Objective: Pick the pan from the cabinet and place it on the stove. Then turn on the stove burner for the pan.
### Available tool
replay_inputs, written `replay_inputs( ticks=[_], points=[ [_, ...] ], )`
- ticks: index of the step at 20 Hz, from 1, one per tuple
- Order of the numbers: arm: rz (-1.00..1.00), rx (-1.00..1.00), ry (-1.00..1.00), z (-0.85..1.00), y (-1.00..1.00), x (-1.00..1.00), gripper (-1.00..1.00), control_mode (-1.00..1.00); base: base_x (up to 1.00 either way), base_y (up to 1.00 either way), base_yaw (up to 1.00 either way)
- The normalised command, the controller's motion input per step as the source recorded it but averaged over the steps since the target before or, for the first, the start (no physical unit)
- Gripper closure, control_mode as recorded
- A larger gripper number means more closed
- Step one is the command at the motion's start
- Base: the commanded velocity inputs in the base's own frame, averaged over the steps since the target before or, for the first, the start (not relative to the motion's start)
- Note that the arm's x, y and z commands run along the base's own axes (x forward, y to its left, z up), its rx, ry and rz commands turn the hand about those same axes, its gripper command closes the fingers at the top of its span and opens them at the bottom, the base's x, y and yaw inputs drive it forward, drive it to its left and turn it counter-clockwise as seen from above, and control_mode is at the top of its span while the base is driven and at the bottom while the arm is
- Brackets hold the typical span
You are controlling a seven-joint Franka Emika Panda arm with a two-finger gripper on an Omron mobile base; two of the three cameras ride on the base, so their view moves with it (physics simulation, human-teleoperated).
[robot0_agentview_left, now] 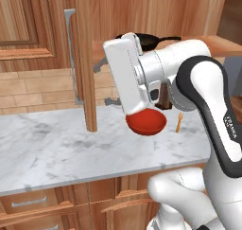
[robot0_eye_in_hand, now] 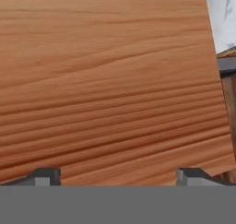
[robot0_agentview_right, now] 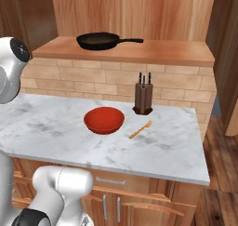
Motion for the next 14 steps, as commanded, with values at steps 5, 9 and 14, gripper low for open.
replay_inputs(
  ticks=[5, 9, 14],
  points=[
    [0.01, -0.09, -0.01, -0.06, -0.02, -0.04, -1.00, -1.00, 0.00, 0.00, 0.00],
    [-0.04, -0.05, -0.16, 0.00, -0.52, -0.01, -1.00, -1.00, 0.00, 0.00, 0.00],
    [-0.11, -0.06, -0.20, 0.00, -0.62, -0.04, -1.00, -1.00, 0.00, 0.00, 0.00]
  ],
)
